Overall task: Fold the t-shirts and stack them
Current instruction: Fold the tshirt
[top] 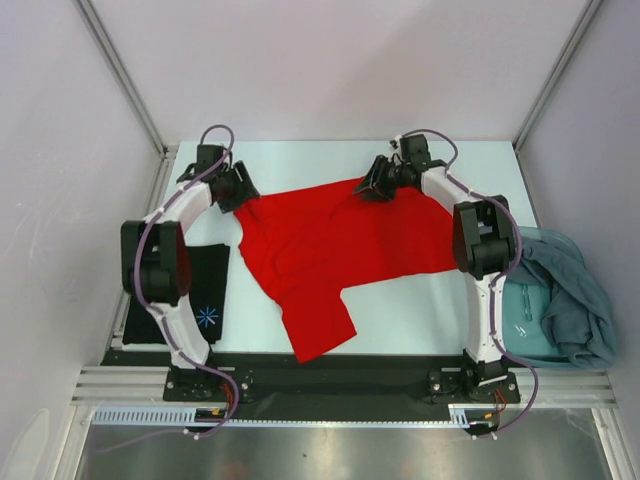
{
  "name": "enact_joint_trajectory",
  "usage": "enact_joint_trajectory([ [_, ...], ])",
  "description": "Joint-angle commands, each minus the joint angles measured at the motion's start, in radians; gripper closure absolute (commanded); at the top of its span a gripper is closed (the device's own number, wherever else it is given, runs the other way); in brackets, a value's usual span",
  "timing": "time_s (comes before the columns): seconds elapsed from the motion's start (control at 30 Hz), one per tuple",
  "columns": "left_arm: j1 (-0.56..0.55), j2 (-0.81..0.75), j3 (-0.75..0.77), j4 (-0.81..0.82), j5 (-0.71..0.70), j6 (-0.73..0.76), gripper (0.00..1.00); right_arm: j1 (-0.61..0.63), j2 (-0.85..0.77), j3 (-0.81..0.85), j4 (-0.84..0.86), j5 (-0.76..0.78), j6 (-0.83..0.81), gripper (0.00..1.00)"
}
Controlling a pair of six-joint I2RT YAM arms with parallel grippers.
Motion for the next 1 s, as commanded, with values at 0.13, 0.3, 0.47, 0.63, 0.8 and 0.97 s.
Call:
enact_joint_trajectory([
  [0.13,0.017,0.233,0.293,-0.076,-0.007,0.059,0.36,-0.107,0.056,0.118,0.112,0.008,0.087,0.57],
  [0.3,0.022,0.366,0.4,-0.087,0.019,0.056,0.37,-0.161,0.086,0.154,0.095,0.022,0.084,0.57],
  [0.47,0.039,0.417,0.452,-0.131,-0.02,0.061,0.64,-0.182,0.149,0.219,0.089,0.088,0.1,0.59],
  [0.63,0.074,0.424,0.466,-0.119,-0.043,0.081,1.0,-0.211,0.221,0.312,0.084,0.151,0.135,0.68],
  [0.8,0.105,0.402,0.446,-0.098,-0.109,0.081,1.0,-0.265,0.254,0.345,0.083,0.176,0.166,0.68],
  [0.97,0.126,0.406,0.461,-0.087,-0.022,0.081,0.83,-0.294,0.267,0.41,0.03,0.162,0.149,0.68],
])
